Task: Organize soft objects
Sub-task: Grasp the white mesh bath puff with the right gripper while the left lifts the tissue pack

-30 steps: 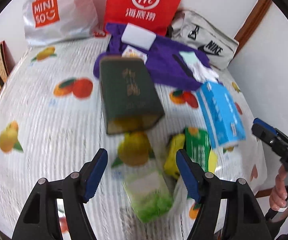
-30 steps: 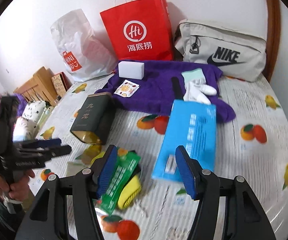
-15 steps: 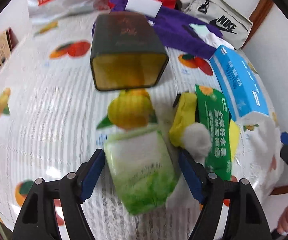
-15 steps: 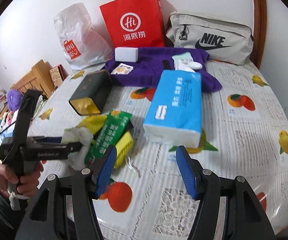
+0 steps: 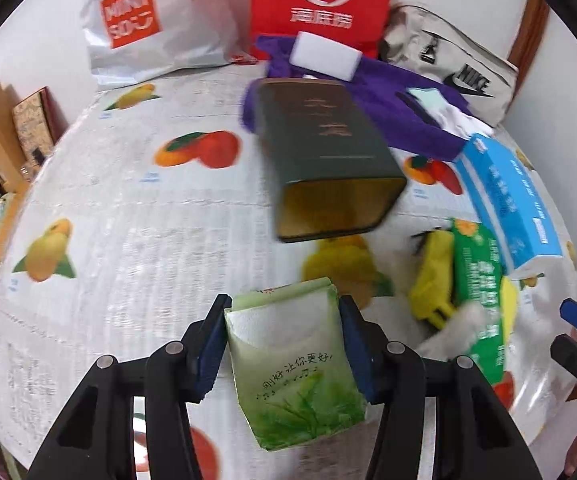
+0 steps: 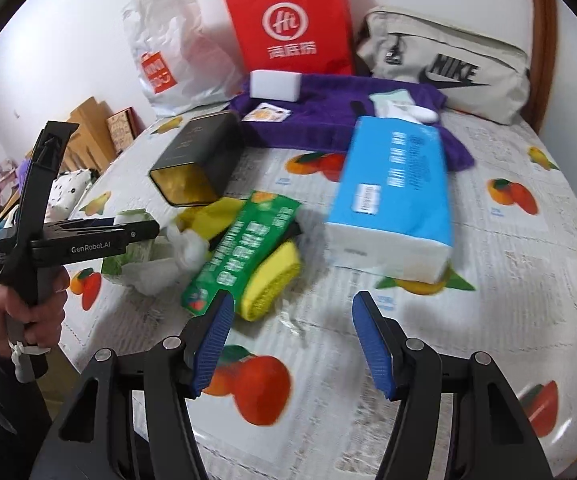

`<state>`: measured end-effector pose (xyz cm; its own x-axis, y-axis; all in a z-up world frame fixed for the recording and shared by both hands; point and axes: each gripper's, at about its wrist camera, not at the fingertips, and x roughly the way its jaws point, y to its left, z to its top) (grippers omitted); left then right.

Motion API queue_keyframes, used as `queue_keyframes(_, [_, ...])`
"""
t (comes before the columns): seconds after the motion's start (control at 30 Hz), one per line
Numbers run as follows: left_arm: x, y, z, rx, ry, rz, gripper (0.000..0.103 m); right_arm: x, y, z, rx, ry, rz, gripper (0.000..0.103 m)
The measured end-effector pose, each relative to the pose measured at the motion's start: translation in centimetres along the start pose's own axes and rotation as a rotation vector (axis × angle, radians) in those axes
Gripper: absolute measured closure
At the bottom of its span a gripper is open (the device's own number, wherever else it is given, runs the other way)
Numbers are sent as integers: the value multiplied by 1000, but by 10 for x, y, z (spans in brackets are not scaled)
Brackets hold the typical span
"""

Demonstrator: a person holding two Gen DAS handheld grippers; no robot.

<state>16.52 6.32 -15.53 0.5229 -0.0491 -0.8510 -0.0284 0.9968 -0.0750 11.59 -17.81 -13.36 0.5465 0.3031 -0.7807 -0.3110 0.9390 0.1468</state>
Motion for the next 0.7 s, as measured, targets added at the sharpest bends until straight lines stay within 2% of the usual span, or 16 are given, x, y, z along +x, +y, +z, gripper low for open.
queue_keyframes(0.07, [4,8,-1,-11,-3,14,52,7,11,4,-18,1,22,42])
queue_keyframes(0.37, [12,18,-7,-25,-13,-48,50,46,76,10,-184,57,97,42])
queue_keyframes(0.5, [11,23,-8,-46,-19,-82,50,66,92,10,-243,72,40,42])
queue_keyframes(0.53, [11,25,-8,-48,-20,-91,50,70,95,9,-263,70,17,44])
queue_keyframes(0.6, [11,26,-8,-49,-20,-101,50,74,100,6,-322,49,-36,57])
queue_keyframes(0.63, [11,27,-8,-48,-19,-105,50,75,106,3,-373,42,-67,71])
queue_keyframes(0.67, [11,27,-8,-47,-19,-107,50,72,107,3,-387,39,-47,80])
queue_keyframes(0.7, [11,27,-8,-47,-19,-108,50,71,106,4,-383,38,-22,80])
